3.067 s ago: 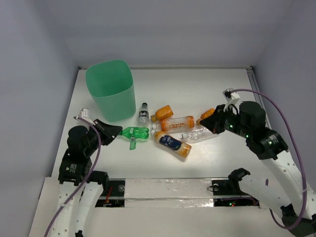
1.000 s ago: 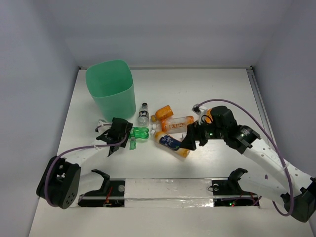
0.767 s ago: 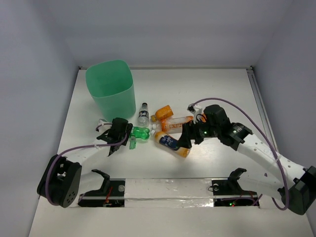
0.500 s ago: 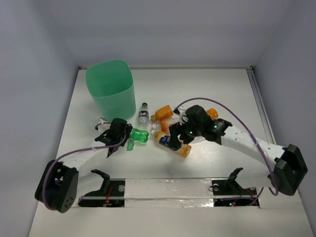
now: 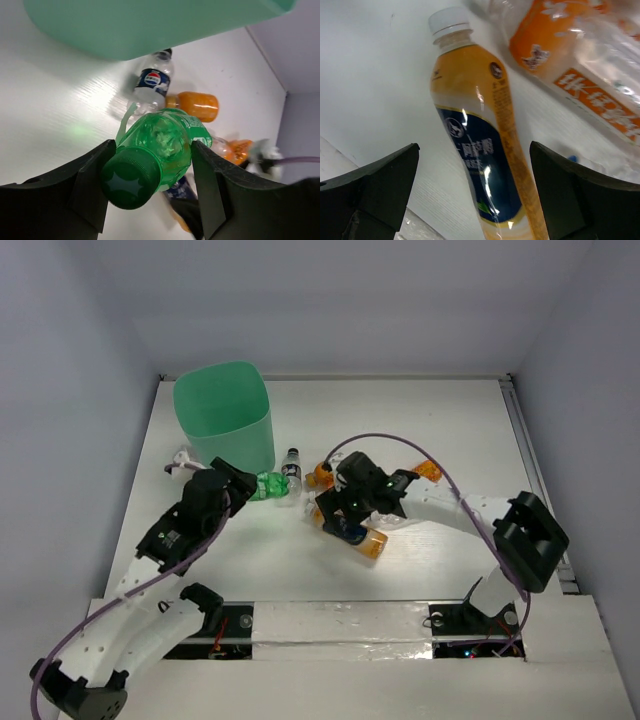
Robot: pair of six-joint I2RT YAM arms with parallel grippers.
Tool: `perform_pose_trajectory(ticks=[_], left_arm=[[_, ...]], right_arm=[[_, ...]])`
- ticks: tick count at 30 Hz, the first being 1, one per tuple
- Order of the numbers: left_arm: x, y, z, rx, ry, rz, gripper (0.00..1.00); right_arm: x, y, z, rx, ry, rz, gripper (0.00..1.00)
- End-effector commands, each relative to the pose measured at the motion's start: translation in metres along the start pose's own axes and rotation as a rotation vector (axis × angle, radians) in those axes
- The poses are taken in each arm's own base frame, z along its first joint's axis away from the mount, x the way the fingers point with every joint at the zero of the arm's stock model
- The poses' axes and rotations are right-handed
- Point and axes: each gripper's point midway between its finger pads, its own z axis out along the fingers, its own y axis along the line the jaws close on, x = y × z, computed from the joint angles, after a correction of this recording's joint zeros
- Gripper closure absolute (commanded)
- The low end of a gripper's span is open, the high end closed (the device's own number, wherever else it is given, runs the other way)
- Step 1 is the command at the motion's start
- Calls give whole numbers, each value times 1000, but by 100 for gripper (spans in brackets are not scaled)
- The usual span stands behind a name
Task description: Put the plastic bottles in the bin
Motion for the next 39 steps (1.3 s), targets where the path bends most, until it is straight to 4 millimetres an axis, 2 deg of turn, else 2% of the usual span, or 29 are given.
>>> perform_pose_trajectory(ticks=[1, 3, 4, 5, 7, 8, 9, 10, 12, 13, 17, 18, 19, 21, 22, 23, 25, 26, 28, 29, 31, 32, 34, 35, 38, 39], left_arm=[[-47, -36, -38, 66, -85, 63, 81], [-71, -51, -53, 83, -144, 100, 81], [-92, -72, -67, 123, -188, 91, 80], [-105, -82, -75, 137, -221, 118, 80], [-126, -101, -79, 139, -275, 160, 79], [-147, -120, -96, 179, -320, 163, 79], [-156, -124, -83, 119, -336, 228, 79], [-177, -141, -99, 146, -382, 258, 79], [-194, -158, -99, 150, -414, 264, 79], [-209, -166, -94, 131, -444, 297, 79], [-226, -182, -65, 136, -456, 316, 79], [-217, -189, -58, 176, -415, 322, 79], [-206, -188, -46, 182, -373, 320, 79], [-181, -192, -38, 251, -278, 343, 80], [-171, -189, -39, 274, -246, 351, 80], [-149, -176, -26, 266, -178, 388, 80], [-119, -166, -27, 316, -70, 436, 80], [-100, -147, -15, 286, -9, 462, 80], [-80, -127, -22, 278, 57, 470, 79], [-67, -109, -15, 246, 90, 476, 79], [-72, -95, -24, 211, 42, 457, 78], [-69, -85, -23, 189, 45, 452, 78], [-72, -79, -28, 174, 15, 427, 76], [-75, -77, -29, 162, 0, 414, 74], [-76, -68, -30, 124, -9, 400, 73], [-78, -65, -30, 112, -18, 397, 72]], right_arm=[[-14, 29, 11, -15, -31, -92, 3], [-6, 28, 23, 7, -6, -80, 3], [-3, 26, 26, 18, 0, -74, 3], [0, 28, 30, 19, 5, -75, 4], [5, 23, 36, 43, 17, -59, 6], [10, 25, 38, 42, 30, -62, 8], [11, 25, 39, 42, 30, -54, 10], [16, 27, 41, 40, 40, -57, 14], [20, 32, 40, 29, 44, -53, 20], [20, 34, 38, 19, 44, -47, 27], [11, 47, 20, -29, -12, -21, 36], [12, 48, 18, -32, -17, -12, 38], [12, 48, 17, -35, -19, -9, 42], [12, 48, 15, -35, -22, 3, 46], [13, 47, 16, -32, -23, 8, 48], [13, 47, 15, -33, -30, 14, 51], [9, 50, 9, -42, -49, 33, 56], [6, 52, 6, -47, -60, 39, 60], [-5, 57, -11, -67, -104, 54, 60], [-11, 59, -19, -75, -126, 55, 60], [-19, 63, -35, -86, -150, 59, 60], [-29, 68, -51, -105, -188, 56, 60], [-55, 75, -77, -119, -259, 45, 60], [-81, 83, -100, -133, -324, 30, 60], [-133, 86, -136, -111, -454, 27, 60], [-154, 86, -140, -101, -492, 35, 60]])
